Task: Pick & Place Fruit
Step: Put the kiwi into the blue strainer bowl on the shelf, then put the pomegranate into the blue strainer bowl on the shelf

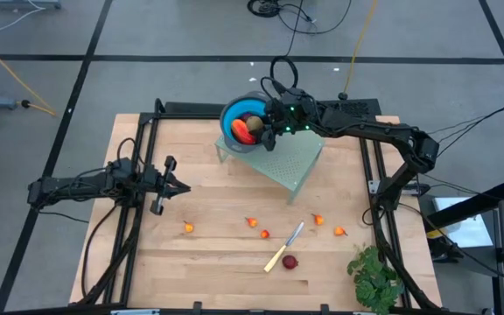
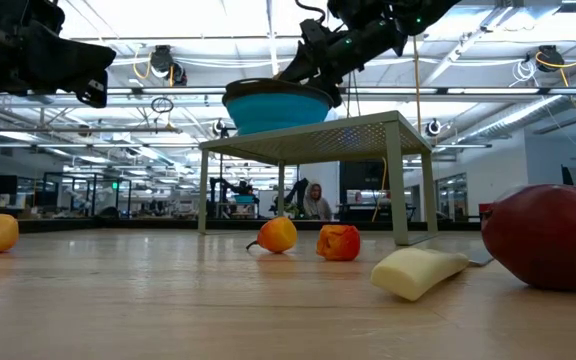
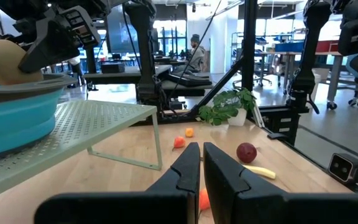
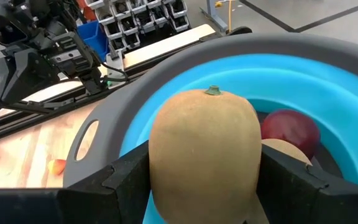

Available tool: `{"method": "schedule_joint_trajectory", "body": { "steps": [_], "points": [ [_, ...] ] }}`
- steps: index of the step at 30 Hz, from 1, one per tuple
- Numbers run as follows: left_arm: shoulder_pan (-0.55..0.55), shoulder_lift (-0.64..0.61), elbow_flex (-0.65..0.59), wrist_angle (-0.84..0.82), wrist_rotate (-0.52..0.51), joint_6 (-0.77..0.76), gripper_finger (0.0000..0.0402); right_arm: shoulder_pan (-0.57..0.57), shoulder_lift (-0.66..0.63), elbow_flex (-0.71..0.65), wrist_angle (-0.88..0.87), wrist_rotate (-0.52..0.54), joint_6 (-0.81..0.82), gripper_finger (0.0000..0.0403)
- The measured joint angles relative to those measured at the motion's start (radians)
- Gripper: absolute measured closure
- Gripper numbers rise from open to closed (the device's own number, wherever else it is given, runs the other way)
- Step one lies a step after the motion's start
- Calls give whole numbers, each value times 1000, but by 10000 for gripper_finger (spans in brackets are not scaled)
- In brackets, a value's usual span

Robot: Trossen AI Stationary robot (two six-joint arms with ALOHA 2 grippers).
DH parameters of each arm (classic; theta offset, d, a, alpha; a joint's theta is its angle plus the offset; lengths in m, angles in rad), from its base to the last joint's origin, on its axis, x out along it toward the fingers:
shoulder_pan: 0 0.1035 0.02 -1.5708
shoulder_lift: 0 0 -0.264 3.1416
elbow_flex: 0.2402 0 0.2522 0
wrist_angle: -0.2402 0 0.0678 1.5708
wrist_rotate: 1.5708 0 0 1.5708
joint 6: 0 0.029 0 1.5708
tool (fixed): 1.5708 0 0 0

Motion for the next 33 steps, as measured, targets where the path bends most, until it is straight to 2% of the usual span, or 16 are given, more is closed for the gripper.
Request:
{"method": "schedule_joint_trajectory", "body": {
  "steps": [6, 19, 33],
  "points": [
    [0, 0, 0, 0, 0, 0, 378, 0, 0, 0, 0, 0, 0, 154],
    [0, 0, 0, 0, 0, 0, 378, 0, -5, 0, 0, 2, 0, 89],
    [0, 1, 0, 0, 0, 7, 378, 16, -95, 2, 6, 1, -26, 109]
  ]
}}
